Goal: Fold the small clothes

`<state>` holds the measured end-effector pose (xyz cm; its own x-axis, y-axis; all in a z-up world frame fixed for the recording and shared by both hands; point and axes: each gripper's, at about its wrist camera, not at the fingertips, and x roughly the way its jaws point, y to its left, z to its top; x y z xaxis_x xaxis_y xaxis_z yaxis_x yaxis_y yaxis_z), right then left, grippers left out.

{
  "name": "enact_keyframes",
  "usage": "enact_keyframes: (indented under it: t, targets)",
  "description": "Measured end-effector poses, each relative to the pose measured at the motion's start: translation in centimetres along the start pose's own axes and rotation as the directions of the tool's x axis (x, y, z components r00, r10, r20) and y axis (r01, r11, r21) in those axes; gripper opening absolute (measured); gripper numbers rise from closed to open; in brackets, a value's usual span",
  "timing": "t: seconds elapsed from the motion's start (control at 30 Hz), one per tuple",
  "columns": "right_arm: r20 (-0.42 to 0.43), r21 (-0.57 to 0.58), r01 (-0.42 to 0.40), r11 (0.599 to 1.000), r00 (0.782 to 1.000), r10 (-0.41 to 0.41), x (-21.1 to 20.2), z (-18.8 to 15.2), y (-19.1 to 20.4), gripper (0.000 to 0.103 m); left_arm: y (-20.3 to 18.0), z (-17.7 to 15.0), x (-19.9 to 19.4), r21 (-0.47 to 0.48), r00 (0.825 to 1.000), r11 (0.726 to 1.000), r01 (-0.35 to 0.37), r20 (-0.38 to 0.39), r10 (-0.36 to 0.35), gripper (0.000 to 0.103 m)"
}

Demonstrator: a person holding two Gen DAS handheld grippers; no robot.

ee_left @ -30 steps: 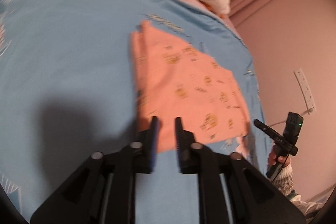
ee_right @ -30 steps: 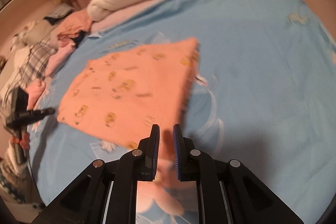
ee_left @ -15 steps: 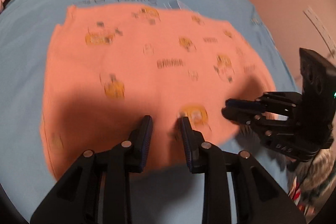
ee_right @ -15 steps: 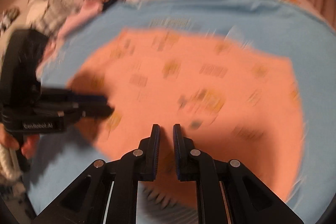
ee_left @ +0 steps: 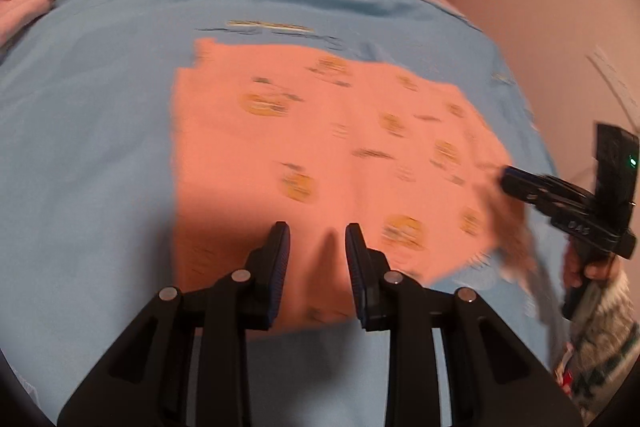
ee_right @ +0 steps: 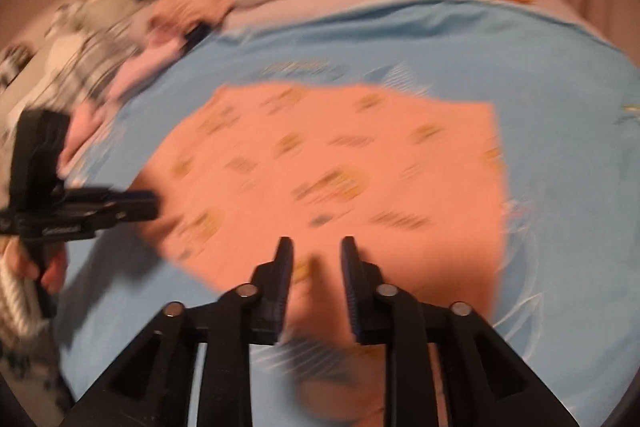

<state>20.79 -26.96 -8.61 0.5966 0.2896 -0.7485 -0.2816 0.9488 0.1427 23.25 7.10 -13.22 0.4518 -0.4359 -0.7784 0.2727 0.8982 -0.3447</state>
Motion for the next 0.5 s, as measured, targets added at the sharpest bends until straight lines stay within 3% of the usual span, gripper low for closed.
enact_keyframes:
  t: [0.07, 0.2, 0.37, 0.5]
  targets:
    - [-0.031, 0.040, 0.069, 0.997, 0.997, -0.067, 1.1, -0.4, -2.0, 0.026, 1.5, -0.4, 0.6, -0.047, 1.000, 0.999, 0.006, -0.019, -0.007, 0.027]
    - [-0.038, 0.123, 0.001, 0.992, 0.999, 0.004, 0.7, -2.5, -4.5, 0.025, 3.0, -2.5, -0.6, -0.058, 0.999, 0.997, 0.053, -0.010, -0.053, 0.025]
    - [-0.085, 0.159, 0.070, 0.985, 0.995, -0.057, -0.8, -4.2, -6.1, 0.028, 4.0, -3.4, -3.3, -0.097, 0.999, 0.994, 0.052, -0.002, -0.053, 0.025]
    - [0.008, 0.145, 0.057, 0.988, 0.998, -0.059, -3.4, -2.7, -5.9, 0.028, 3.4, -1.8, -4.8, -0.086, 0.997, 0.995, 0.058, 0.055, -0.053, 0.025]
